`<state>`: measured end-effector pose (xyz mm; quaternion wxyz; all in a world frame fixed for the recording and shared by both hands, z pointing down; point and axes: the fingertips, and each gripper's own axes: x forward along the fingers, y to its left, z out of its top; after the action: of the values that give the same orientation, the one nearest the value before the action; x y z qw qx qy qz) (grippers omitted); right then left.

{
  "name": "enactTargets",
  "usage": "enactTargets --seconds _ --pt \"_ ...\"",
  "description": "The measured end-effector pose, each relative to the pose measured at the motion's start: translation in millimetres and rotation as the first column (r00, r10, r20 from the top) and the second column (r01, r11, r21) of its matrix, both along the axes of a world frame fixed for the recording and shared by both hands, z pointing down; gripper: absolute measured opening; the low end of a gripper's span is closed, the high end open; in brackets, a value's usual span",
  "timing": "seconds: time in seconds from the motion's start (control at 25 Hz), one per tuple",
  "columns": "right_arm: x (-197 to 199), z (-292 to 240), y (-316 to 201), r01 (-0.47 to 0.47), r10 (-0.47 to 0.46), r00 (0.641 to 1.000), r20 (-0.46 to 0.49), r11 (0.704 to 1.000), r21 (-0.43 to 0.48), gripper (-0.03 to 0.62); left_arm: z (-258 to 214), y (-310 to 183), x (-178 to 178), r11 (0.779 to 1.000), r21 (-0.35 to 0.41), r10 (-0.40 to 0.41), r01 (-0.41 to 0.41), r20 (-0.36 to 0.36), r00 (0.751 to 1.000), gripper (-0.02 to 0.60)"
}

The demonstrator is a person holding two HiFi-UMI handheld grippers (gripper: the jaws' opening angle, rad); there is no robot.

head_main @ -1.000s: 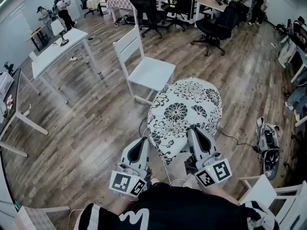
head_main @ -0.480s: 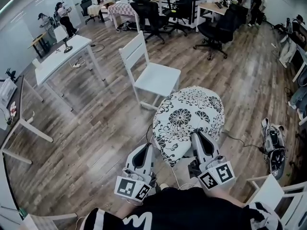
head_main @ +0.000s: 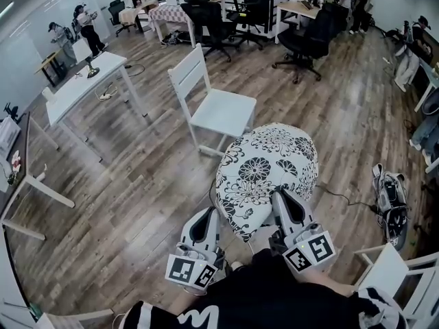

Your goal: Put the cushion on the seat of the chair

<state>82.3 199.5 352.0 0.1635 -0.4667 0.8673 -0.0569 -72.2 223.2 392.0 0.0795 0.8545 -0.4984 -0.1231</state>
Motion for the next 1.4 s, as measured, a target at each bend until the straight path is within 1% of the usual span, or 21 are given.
enactTargets --seconds 0.12,0.32,0.6,0.76,0.92,1.16,1.4 --pt "-1 3 3 0.001 -0.001 1.000 -0.002 1.000 -0.008 0.029 1 2 1 1.000 0.001 0.004 -0.004 0.007 1.000 0.006" --pt "5 9 -9 0.001 -0.001 1.000 0.005 1.000 -0.023 0.028 11 -7 6 1.000 -0.025 0.007 -0.007 0.003 1.000 0.006" --pt "0 12 -38 0.048 -0.048 0.998 0.028 0.998 -0.032 0.029 9 -30 6 0.999 -0.025 -0.027 0.028 0.036 0.999 0.006" --pt "-3 7 -69 0.088 -0.087 0.996 0.031 0.996 -0.027 0.028 6 -54 8 0.999 -0.020 -0.045 0.046 0.045 0.998 0.006" --pt "-1 0 -102 0.114 -0.113 0.993 0.029 0.993 -0.017 0.029 2 -85 11 0.998 -0.016 -0.068 0.069 0.038 0.997 0.006" --pt "11 -8 -153 0.142 -0.142 0.989 0.032 0.990 -0.003 0.028 -6 -131 27 0.997 0.001 -0.084 0.084 0.042 0.996 0.006" --pt "21 -14 -195 0.183 -0.184 0.982 0.036 0.983 0.010 0.028 -12 -168 39 0.992 0.018 -0.126 0.125 0.048 0.991 0.006"
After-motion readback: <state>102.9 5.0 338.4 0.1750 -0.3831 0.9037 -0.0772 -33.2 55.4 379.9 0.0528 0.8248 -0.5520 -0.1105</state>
